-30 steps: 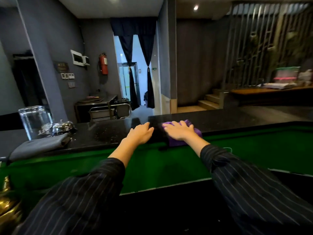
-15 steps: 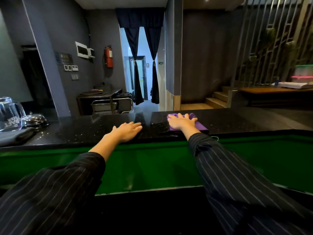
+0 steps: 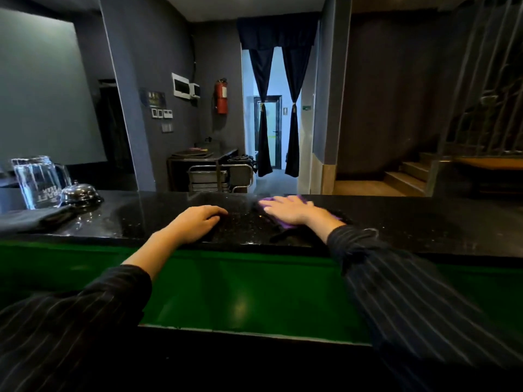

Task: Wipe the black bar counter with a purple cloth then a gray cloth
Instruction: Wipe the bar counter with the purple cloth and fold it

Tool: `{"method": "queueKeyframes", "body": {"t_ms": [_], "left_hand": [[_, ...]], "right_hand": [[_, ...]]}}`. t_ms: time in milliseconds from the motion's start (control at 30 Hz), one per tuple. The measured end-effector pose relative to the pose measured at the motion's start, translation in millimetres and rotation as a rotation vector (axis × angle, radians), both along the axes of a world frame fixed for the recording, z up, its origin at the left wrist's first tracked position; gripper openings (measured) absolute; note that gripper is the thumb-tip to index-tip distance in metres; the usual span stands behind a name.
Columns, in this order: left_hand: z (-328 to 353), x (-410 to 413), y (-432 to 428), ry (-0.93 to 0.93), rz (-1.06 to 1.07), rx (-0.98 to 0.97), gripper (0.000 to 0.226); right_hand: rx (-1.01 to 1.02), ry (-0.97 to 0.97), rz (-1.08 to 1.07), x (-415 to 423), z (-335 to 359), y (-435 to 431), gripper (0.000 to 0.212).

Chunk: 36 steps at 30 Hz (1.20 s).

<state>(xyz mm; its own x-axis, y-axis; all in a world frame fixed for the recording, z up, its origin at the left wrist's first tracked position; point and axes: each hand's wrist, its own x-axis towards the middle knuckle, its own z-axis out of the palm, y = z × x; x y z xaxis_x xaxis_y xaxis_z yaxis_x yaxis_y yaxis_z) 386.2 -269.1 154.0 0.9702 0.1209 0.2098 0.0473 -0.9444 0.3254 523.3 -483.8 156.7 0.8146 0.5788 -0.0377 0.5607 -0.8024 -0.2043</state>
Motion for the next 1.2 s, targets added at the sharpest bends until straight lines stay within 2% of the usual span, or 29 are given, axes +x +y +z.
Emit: {"method": "queueKeyframes", "body": {"t_ms": [133, 267, 333, 400, 500, 633, 700, 833, 967, 1100, 1200], "left_hand": [[-6, 2, -5, -0.031, 0.002, 0.004, 0.037], [-10, 7, 2, -0.136, 0.041, 0.029, 0.034], [-12, 8, 5, -0.210, 0.081, 0.027, 0.034], [-11, 6, 4, -0.269, 0.116, 0.024, 0.037], [-10, 2, 2, -0.311, 0.167, 0.004, 0.040], [-7, -8, -2, -0.351, 0.254, -0.058, 0.038], [-5, -13, -4, -0.359, 0.266, -0.069, 0.036], [-1, -16, 5, -0.302, 0.158, -0.074, 0.034], [10, -32, 54, -0.232, -0.032, 0.086, 0.039], [8, -56, 150, -0.203, 0.009, 0.181, 0.039], [-2, -62, 180, -0.249, 0.060, 0.100, 0.037]], "right_hand": [[-0.039, 0.055, -0.197, 46, 3, -36, 0.057], [-0.035, 0.045, -0.419, 62, 8, -1, 0.066], [0.020, 0.102, -0.361, 70, 8, 41, 0.064], [-0.011, 0.127, -0.266, 91, 0, 89, 0.064], [-0.009, 0.099, -0.204, 47, -3, 141, 0.077], [-0.049, 0.029, 0.066, -11, 0, 142, 0.066], [-0.016, 0.032, 0.078, -10, 0, 126, 0.066], [-0.016, -0.013, -0.071, 5, -1, 68, 0.069], [-0.012, 0.011, -0.299, 28, -5, 7, 0.062], [-0.079, 0.005, -0.537, 34, -6, 20, 0.063], [-0.095, -0.005, -0.626, 37, -5, 58, 0.067]]}}
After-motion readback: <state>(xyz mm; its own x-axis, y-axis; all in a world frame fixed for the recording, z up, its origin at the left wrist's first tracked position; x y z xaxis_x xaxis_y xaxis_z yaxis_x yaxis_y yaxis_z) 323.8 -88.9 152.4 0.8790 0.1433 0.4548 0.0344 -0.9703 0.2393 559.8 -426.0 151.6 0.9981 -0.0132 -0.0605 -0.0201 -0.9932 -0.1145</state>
